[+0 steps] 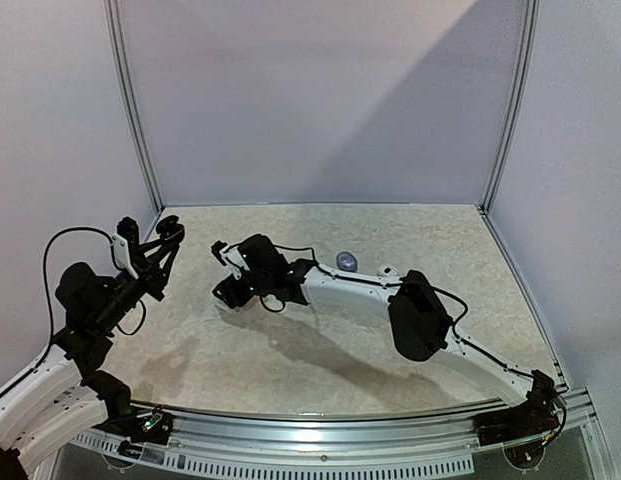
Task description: Insert the wireless bluetooth earbuds into the charging case
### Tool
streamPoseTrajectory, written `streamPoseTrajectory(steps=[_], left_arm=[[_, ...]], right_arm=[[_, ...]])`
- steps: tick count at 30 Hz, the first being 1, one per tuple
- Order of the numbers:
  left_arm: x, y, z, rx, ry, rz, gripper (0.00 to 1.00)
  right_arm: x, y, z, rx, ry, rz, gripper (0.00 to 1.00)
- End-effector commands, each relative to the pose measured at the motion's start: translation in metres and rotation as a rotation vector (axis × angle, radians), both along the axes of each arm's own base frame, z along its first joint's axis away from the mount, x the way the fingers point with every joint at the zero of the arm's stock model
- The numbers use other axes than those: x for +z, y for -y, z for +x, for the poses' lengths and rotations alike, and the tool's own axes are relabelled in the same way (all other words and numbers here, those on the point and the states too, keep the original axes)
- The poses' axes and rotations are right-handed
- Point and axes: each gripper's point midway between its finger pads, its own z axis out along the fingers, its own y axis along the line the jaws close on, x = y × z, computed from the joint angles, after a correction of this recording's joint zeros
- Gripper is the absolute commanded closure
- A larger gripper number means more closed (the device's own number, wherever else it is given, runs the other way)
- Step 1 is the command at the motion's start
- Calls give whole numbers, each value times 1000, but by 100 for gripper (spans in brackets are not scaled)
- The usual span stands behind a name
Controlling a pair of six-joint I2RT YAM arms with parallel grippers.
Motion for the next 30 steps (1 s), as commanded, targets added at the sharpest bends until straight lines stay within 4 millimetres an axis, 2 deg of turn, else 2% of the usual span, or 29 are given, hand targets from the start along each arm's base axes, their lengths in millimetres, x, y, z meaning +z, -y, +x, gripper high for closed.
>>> streamPoseTrajectory(steps=[1,8,14,18,21,30], left_arm=[[3,-3,-1,5,27,2,100],[8,-2,-5,-6,46,-2,100],[6,-1,-6,-17,43,0,100],[5,0,-6,-17,50,23,100],[5,1,-7,-27,49,24,100],[1,4,-8,-46,36,32,100]], right_arm=[[-51,10,1,-13,13,-102,32],[-69,15,-2,7,27,-155,42],[-71,12,-19,67,12,-181,56],[-71,16,-22,95,32,-214,66],[-75,25,-25,106,39,-256,68],[-58,37,-45,180,4,-280,87]])
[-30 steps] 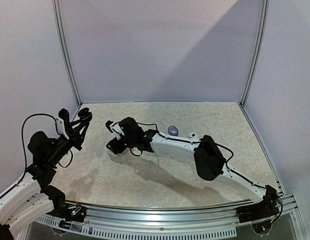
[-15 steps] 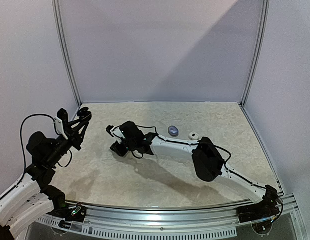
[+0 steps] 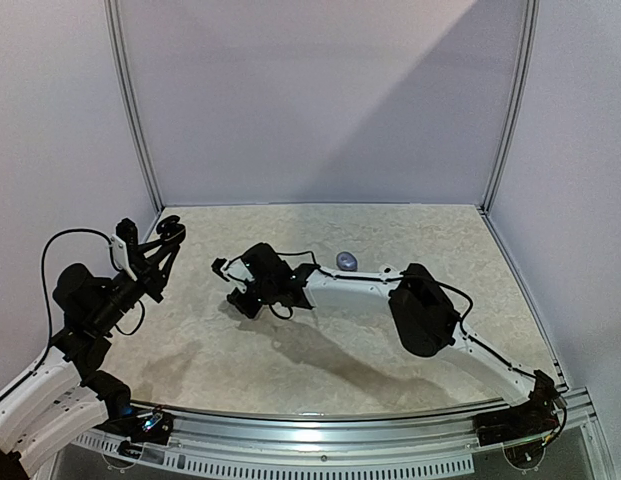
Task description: Insert the wireless bluetooth earbuds into the charging case
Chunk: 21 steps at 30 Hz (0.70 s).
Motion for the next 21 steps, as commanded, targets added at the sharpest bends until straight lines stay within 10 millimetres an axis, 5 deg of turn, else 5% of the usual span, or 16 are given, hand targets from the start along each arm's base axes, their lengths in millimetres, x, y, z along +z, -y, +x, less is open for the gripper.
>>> streamPoseTrajectory(steps=[1,5,10,17,21], left_arm=[[-6,-1,-1,-3,0,15,100],[-9,0,0,-10,-12,21,100],[-11,1,-1,-16,-16,25,100],[-11,3,-2,-26,-13,29,100],[-11,2,-3,-25,-8,32,100]], right_arm=[[-24,22,-28,60,-81,-129,88],[-11,21,-28,74,-55,-120,96],[-20,36,-32,76,-62,-182,97],[-9,35,-34,104,-32,-176,94],[-19,36,-36,113,-48,-196,90]])
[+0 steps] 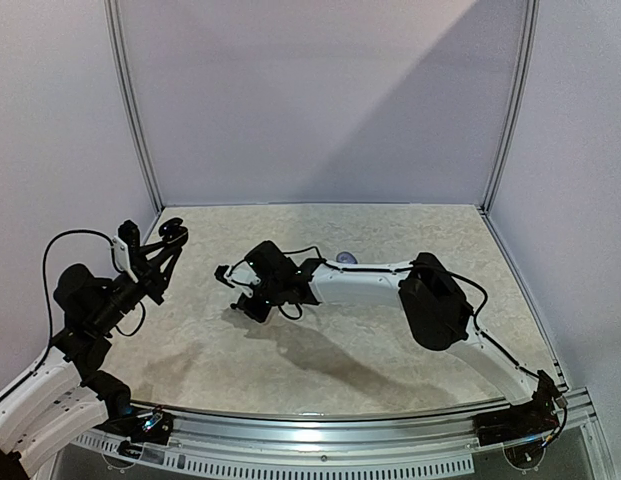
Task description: Insert the wireless bluetooth earbuds into the charging case
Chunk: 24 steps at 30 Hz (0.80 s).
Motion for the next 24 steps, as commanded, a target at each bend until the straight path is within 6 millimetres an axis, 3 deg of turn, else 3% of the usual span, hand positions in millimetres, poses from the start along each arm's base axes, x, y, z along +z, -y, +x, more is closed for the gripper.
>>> streamPoseTrajectory(steps=[1,5,11,19,24], left_arm=[[-7,-2,-1,2,-3,18,100],[-7,-1,-1,-3,-1,17,100],[-6,-1,-2,-4,3,20,100],[-7,-1,-2,-7,3,21,100],[-7,-1,-2,-9,4,22,100]], right_arm=[[-26,12,-15,27,-52,-97,87],[-31,12,-13,19,-51,-104,81],[-36,6,-16,36,-54,-109,80],[-37,5,-20,58,-58,-113,94],[-28,16,-18,46,-63,-140,99]])
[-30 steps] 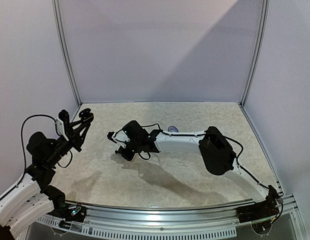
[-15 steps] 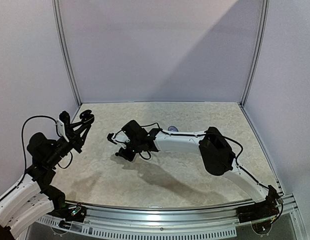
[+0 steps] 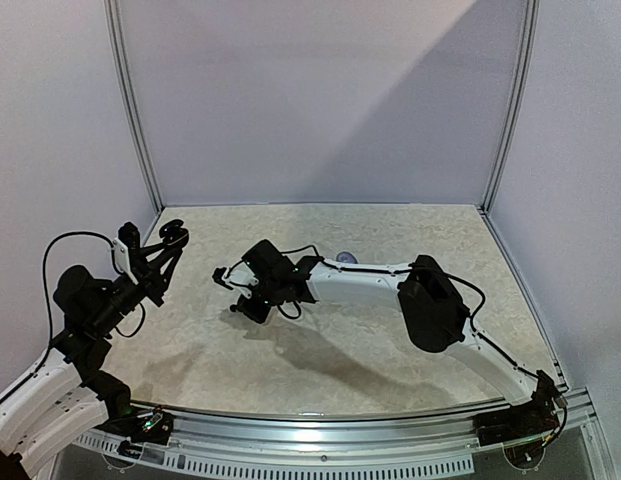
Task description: Insert the wireless bluetooth earbuds into the charging case
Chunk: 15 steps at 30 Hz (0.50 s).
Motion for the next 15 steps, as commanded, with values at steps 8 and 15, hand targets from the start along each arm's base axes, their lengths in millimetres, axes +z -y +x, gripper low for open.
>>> streamPoseTrajectory(steps=[8,15], left_arm=[[-4,-2,0,5,1,14,100],[-7,-1,0,-3,-9,17,100]], right_arm=[[-9,78,-31,4,-178,-229,100],[-25,160,-81,-14,-369,-442,100]])
